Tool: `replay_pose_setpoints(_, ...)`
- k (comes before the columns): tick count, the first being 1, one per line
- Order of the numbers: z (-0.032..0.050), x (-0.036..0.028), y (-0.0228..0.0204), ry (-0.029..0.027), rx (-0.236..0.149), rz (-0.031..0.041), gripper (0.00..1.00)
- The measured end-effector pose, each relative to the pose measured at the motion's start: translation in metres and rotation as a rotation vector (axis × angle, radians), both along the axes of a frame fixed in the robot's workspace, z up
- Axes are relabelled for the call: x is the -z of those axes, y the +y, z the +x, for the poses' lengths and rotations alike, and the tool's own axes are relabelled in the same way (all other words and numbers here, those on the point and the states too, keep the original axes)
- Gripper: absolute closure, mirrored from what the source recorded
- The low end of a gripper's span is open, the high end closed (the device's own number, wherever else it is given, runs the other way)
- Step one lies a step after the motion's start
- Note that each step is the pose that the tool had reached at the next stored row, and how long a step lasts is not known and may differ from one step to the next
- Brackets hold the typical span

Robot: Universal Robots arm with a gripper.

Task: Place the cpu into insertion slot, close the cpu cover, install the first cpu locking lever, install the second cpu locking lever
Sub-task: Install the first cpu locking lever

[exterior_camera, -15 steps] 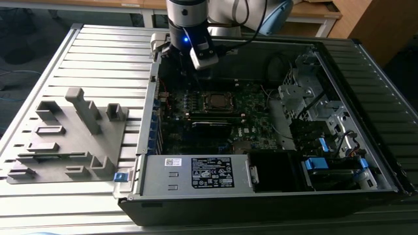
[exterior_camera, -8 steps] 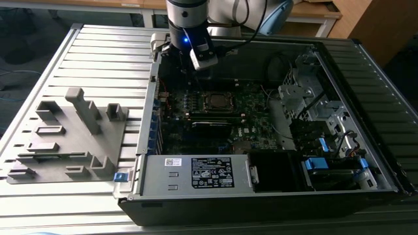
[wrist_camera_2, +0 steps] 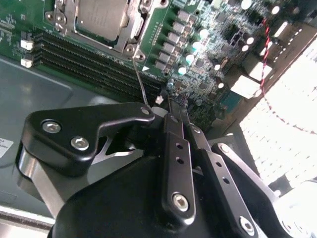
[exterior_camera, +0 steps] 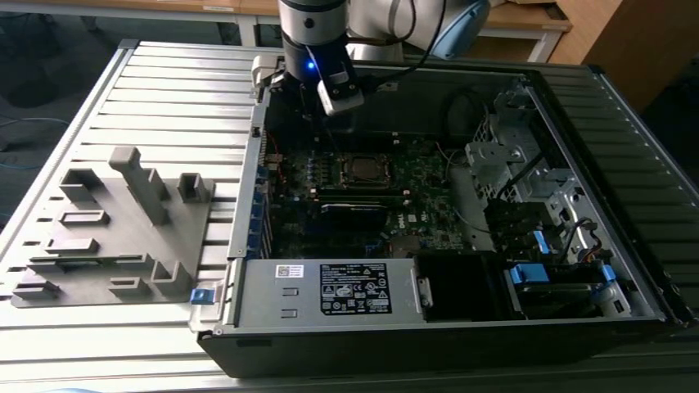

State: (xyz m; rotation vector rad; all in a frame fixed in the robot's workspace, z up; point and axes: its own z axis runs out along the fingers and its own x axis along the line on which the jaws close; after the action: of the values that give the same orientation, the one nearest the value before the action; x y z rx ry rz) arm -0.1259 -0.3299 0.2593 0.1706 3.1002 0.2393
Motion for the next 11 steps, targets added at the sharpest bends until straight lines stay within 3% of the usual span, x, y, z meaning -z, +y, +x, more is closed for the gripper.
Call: replay_pose_setpoints(11, 0.0001, 0.0068, 0.0048, 0.0, 0.0, 0.0056, 0.89)
